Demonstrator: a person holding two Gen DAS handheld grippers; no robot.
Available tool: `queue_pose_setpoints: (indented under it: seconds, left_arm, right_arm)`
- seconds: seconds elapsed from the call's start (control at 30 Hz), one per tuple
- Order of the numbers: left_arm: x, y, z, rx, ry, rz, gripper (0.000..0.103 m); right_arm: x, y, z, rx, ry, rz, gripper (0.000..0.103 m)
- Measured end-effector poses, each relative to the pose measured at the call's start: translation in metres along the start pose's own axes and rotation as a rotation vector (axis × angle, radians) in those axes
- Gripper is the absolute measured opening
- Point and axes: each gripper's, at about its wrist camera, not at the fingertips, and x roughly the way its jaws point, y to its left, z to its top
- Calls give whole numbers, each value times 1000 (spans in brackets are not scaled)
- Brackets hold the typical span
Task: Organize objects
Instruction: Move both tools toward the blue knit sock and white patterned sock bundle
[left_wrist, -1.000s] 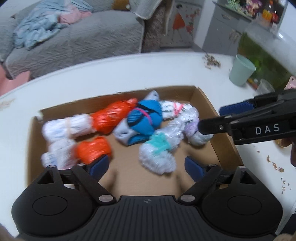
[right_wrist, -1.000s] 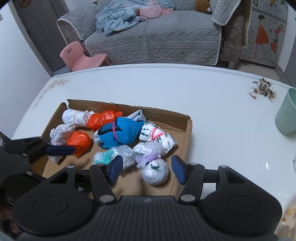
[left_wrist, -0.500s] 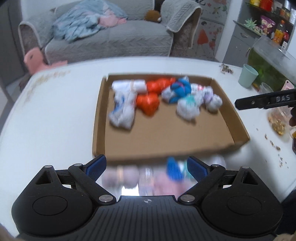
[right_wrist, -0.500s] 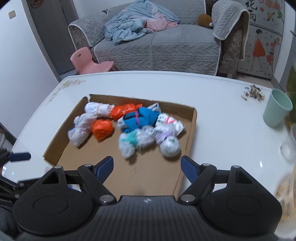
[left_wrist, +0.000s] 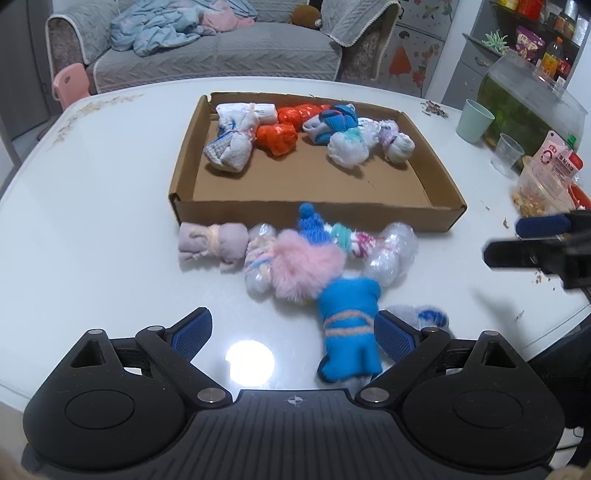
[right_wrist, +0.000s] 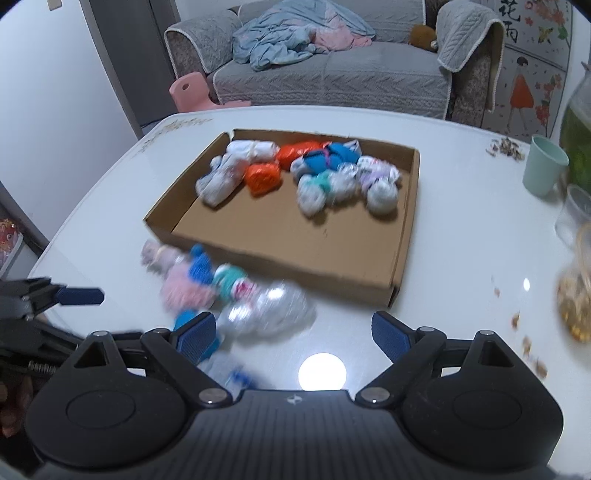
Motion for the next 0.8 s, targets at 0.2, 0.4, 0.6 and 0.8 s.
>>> queue_pose_setpoints:
  seconds: [0.2,0.4,0.6,0.8]
  left_arm:
    - [-5,9,-25,-21,11,4,97]
    - [-10,10,-44,-19,14,12,97]
    - [-8,2,-43,7,7,-17,97]
    - [1,-8,-41,30,21,-36,97]
  right_arm:
    - [9,21,-29,-83,72,12,93]
    - [27,47,-45,-205,149,34,94]
    - [45,45,-58,-201,205,-5,68]
    - [48,31,-61,-139,227,-7,33]
